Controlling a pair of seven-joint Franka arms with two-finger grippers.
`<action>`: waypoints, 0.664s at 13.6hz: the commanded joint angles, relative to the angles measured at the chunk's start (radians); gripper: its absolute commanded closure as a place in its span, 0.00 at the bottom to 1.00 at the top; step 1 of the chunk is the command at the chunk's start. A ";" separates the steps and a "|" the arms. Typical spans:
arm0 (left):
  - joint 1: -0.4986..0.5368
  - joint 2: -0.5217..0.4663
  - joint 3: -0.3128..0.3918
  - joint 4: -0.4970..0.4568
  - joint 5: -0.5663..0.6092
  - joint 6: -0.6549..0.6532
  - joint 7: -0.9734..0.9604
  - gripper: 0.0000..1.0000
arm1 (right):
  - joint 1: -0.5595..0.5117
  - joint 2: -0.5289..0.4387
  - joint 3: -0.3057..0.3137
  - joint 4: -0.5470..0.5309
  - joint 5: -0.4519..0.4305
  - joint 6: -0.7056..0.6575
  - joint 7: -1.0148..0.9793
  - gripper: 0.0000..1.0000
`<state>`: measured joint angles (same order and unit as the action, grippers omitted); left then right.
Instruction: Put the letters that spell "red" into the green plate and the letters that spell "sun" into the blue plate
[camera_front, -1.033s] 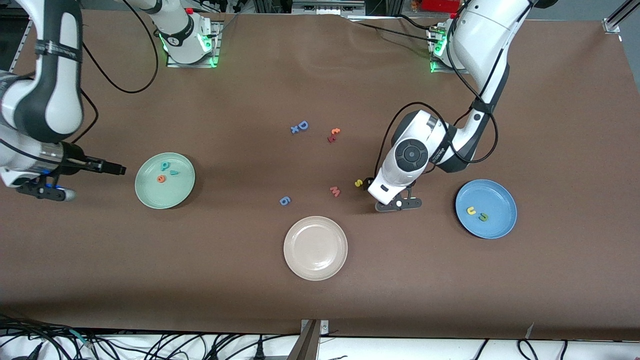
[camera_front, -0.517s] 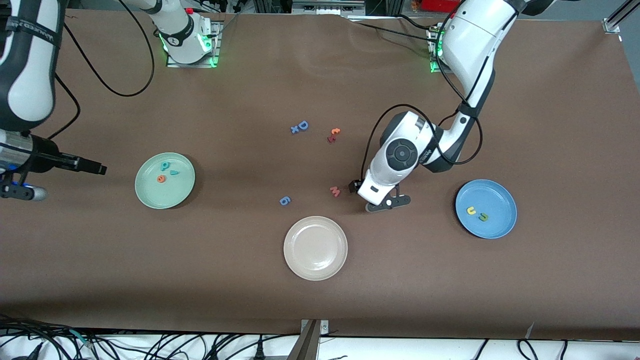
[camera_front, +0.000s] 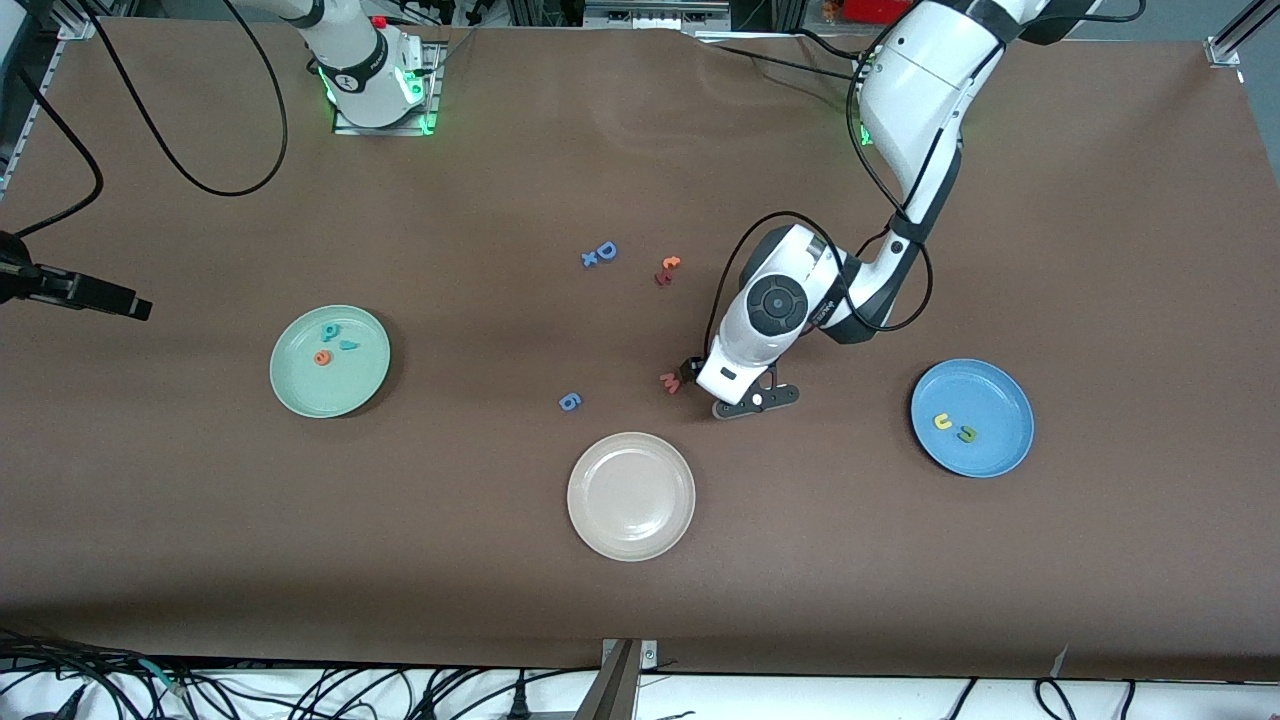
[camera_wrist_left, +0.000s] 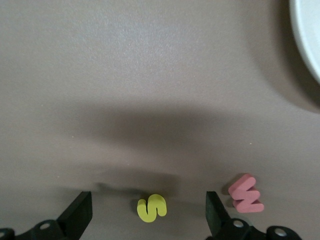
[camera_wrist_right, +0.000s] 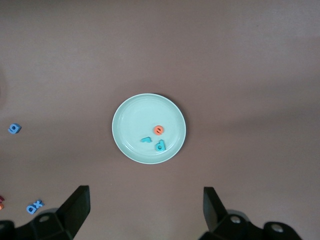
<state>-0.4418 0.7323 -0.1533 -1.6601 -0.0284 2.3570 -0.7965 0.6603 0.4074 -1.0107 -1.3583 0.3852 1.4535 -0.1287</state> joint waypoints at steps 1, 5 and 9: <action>-0.018 0.003 0.011 0.005 -0.013 0.005 -0.004 0.00 | 0.010 0.008 -0.020 0.038 -0.003 -0.032 0.000 0.00; -0.017 -0.002 0.011 -0.052 0.033 0.060 -0.006 0.01 | -0.001 0.008 -0.006 0.044 0.001 -0.032 0.006 0.00; -0.031 -0.002 0.011 -0.061 0.033 0.073 -0.026 0.10 | -0.109 0.001 0.134 0.087 -0.011 -0.038 0.037 0.00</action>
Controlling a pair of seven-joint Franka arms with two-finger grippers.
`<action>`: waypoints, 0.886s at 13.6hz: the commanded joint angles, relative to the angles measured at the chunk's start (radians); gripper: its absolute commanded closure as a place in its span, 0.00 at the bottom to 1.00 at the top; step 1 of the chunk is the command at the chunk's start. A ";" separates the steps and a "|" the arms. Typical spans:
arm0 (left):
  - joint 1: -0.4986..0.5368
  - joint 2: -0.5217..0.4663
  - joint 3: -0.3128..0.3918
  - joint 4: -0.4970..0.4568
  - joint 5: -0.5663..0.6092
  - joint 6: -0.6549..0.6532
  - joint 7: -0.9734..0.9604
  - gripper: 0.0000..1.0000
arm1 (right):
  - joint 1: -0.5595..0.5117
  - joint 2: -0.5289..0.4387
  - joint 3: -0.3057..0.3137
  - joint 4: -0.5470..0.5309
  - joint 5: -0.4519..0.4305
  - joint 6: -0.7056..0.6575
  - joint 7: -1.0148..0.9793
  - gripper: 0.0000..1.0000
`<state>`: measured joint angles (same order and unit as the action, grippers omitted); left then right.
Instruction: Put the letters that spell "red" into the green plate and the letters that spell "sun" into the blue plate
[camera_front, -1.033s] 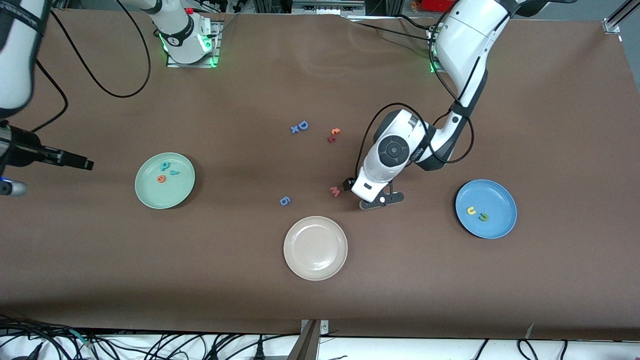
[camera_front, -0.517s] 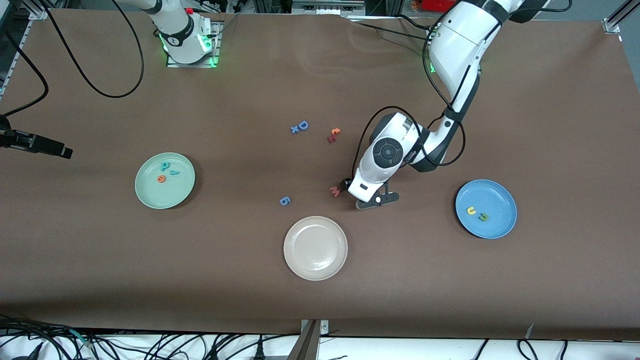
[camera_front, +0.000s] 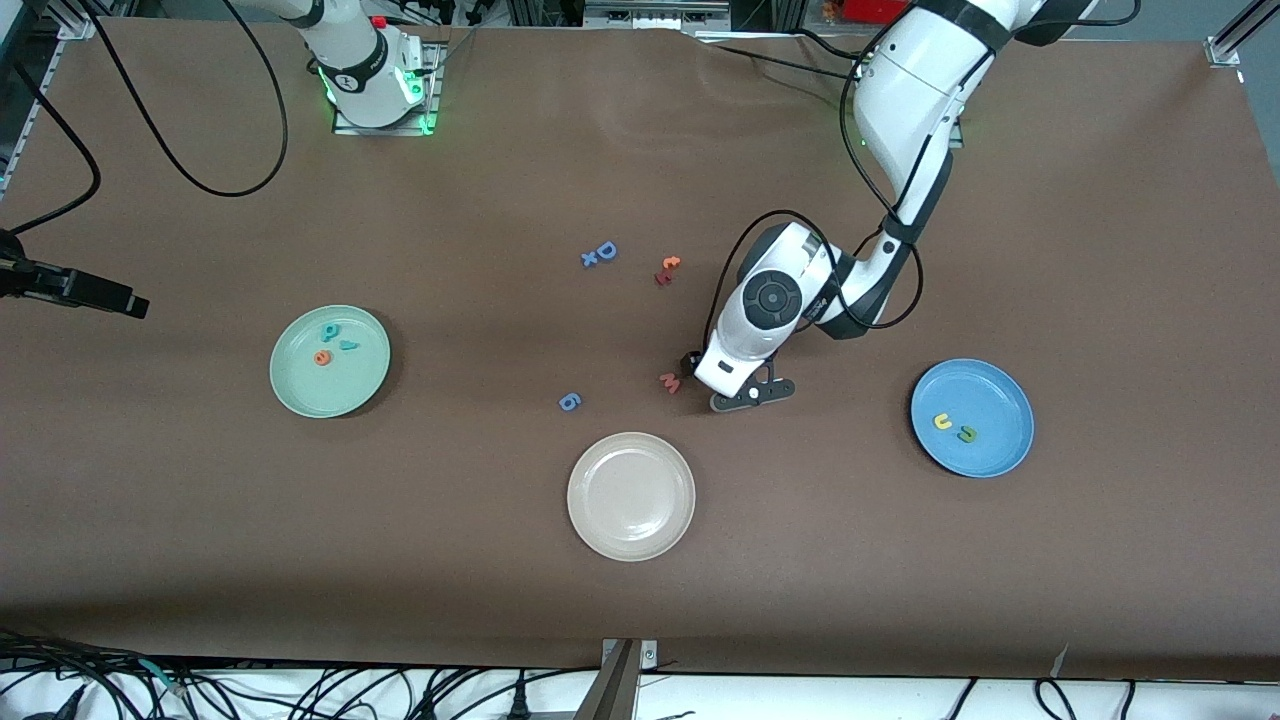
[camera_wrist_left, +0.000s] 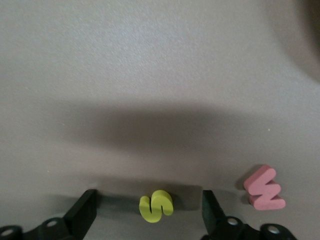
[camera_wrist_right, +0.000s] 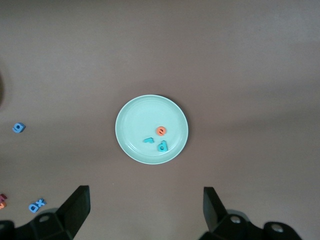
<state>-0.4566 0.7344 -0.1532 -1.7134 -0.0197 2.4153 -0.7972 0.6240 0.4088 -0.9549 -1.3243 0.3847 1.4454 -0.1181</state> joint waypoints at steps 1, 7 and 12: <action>-0.016 -0.004 0.011 -0.008 0.024 0.015 -0.025 0.13 | -0.120 -0.019 0.152 0.053 -0.036 -0.031 0.050 0.00; -0.016 -0.006 0.012 -0.009 0.050 0.015 -0.028 0.33 | -0.558 -0.145 0.738 0.031 -0.262 0.016 0.137 0.00; -0.019 -0.007 0.012 -0.014 0.052 0.015 -0.043 0.49 | -0.750 -0.208 0.952 -0.084 -0.299 0.105 0.129 0.00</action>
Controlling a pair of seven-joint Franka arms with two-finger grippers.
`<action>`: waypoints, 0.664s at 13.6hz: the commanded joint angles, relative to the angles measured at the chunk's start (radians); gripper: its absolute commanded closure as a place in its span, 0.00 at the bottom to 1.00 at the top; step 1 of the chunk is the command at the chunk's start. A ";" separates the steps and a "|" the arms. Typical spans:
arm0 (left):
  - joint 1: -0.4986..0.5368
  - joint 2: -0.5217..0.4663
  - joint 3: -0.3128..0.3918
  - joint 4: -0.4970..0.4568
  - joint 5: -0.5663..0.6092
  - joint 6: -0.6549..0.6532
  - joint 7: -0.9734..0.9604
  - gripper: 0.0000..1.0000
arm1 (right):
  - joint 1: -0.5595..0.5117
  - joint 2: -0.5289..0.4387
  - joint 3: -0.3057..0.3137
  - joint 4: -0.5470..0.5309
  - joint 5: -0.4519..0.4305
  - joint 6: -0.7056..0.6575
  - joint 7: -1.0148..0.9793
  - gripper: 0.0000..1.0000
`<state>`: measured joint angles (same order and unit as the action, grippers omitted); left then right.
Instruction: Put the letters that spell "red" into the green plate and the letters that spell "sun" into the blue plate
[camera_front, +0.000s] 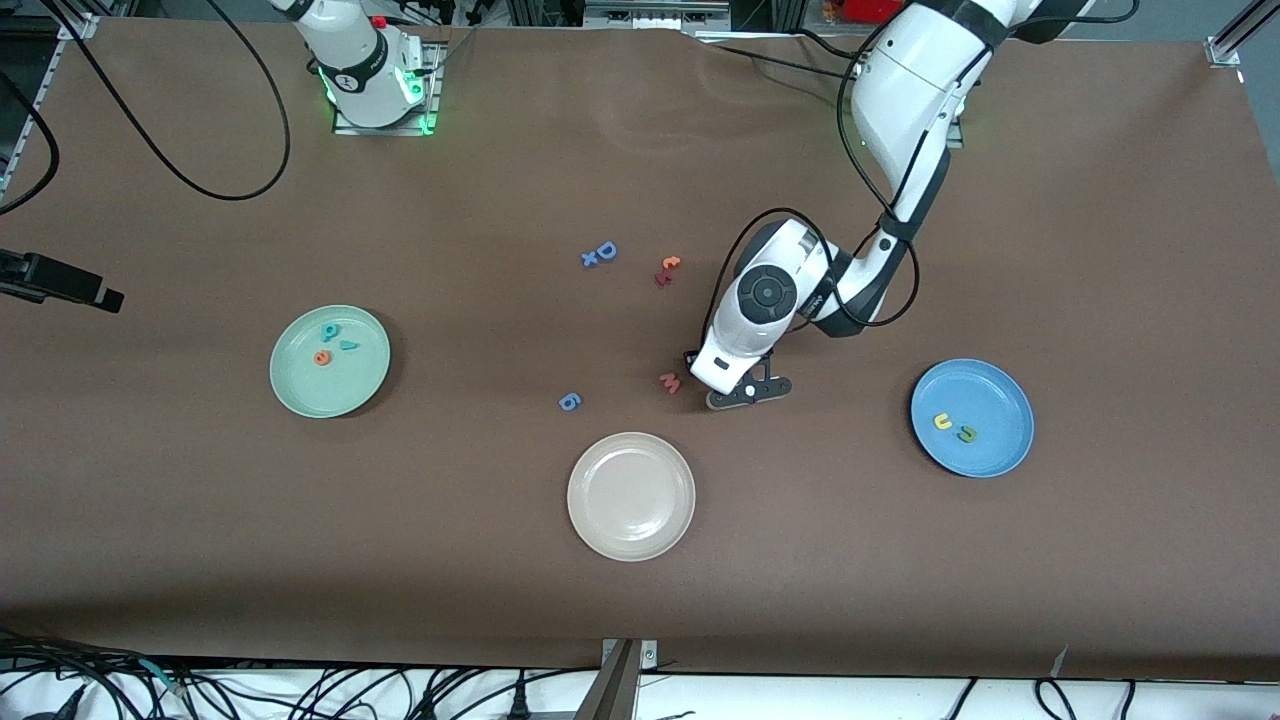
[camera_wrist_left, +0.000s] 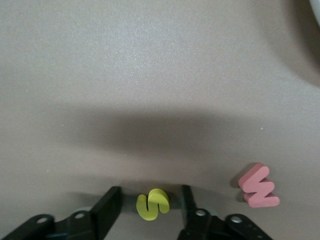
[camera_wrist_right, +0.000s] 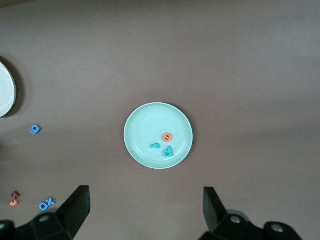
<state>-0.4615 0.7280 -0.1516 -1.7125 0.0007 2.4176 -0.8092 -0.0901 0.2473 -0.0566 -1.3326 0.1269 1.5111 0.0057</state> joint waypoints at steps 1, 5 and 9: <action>-0.014 -0.002 0.010 -0.019 0.031 0.012 -0.031 0.50 | -0.034 -0.046 0.054 -0.097 -0.049 0.060 0.002 0.00; -0.016 -0.002 0.010 -0.024 0.062 0.012 -0.050 0.55 | -0.030 -0.043 0.044 -0.105 -0.049 0.077 -0.003 0.00; -0.025 -0.002 0.010 -0.025 0.062 0.012 -0.050 0.60 | -0.031 -0.037 0.041 -0.106 -0.050 0.077 -0.003 0.00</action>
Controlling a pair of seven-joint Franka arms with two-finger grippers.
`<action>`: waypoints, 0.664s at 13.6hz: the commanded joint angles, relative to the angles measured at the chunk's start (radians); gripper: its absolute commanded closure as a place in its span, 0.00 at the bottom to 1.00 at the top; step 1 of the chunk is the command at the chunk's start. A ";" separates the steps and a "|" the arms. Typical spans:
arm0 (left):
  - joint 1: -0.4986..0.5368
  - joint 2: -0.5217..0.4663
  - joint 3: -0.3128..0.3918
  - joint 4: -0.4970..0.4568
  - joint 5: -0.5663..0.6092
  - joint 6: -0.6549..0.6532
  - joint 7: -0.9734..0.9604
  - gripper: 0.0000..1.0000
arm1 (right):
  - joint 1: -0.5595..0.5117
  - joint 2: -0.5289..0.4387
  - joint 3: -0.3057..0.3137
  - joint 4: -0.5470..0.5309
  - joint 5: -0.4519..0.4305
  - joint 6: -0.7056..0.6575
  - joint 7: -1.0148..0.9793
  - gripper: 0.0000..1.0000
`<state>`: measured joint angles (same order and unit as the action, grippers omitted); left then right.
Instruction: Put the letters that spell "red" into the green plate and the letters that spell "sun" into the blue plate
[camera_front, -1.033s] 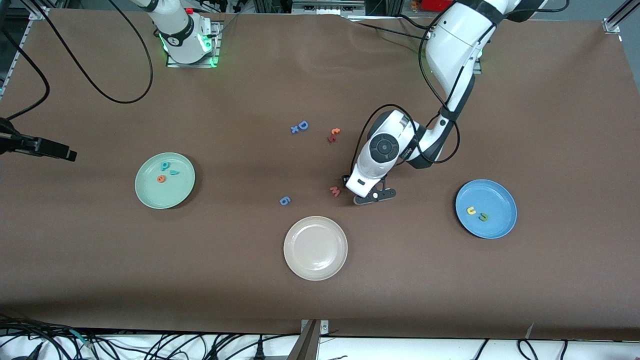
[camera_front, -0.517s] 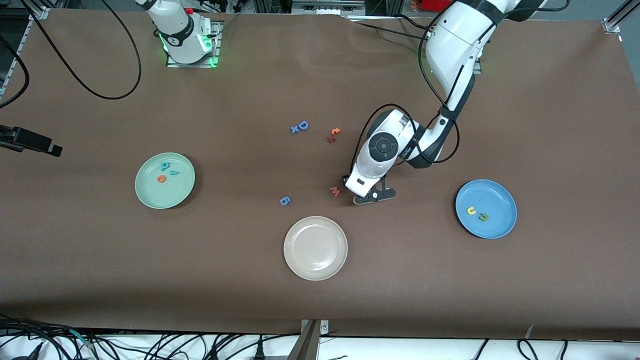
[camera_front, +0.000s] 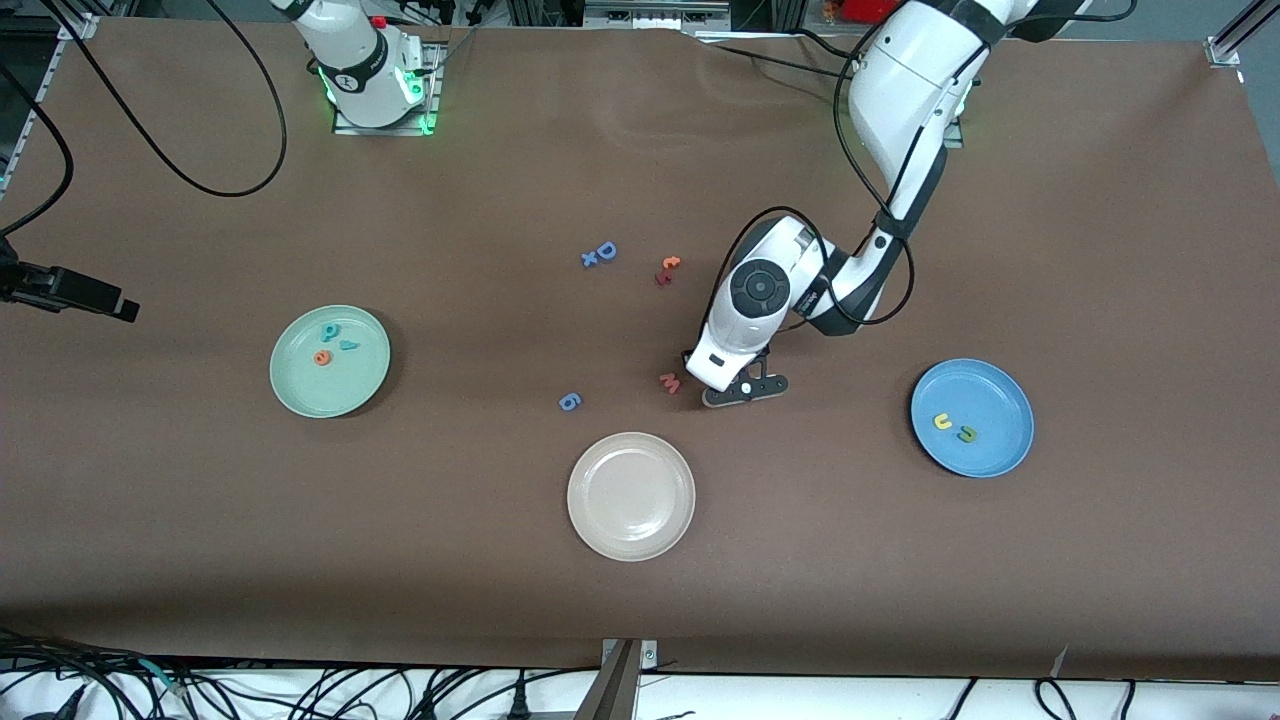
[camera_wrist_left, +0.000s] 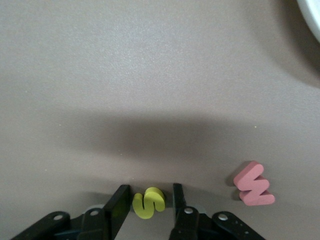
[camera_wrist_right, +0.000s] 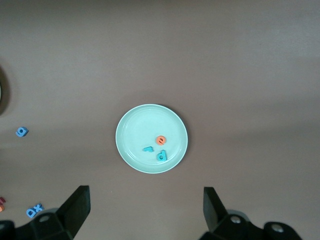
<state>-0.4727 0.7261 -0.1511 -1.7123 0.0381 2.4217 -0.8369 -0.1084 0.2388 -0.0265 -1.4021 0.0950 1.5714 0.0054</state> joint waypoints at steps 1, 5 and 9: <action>-0.014 0.001 0.010 -0.026 0.026 0.008 -0.022 0.61 | -0.016 -0.029 0.008 -0.038 -0.018 0.015 -0.002 0.00; -0.014 0.001 0.010 -0.029 0.064 0.007 -0.024 0.66 | -0.016 -0.024 -0.012 -0.043 -0.018 0.013 -0.007 0.00; -0.014 0.001 0.010 -0.039 0.069 0.007 -0.024 0.69 | -0.016 -0.016 -0.023 -0.044 -0.018 0.018 -0.024 0.00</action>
<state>-0.4791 0.7243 -0.1523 -1.7131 0.0758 2.4247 -0.8403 -0.1185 0.2395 -0.0523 -1.4184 0.0919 1.5723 -0.0033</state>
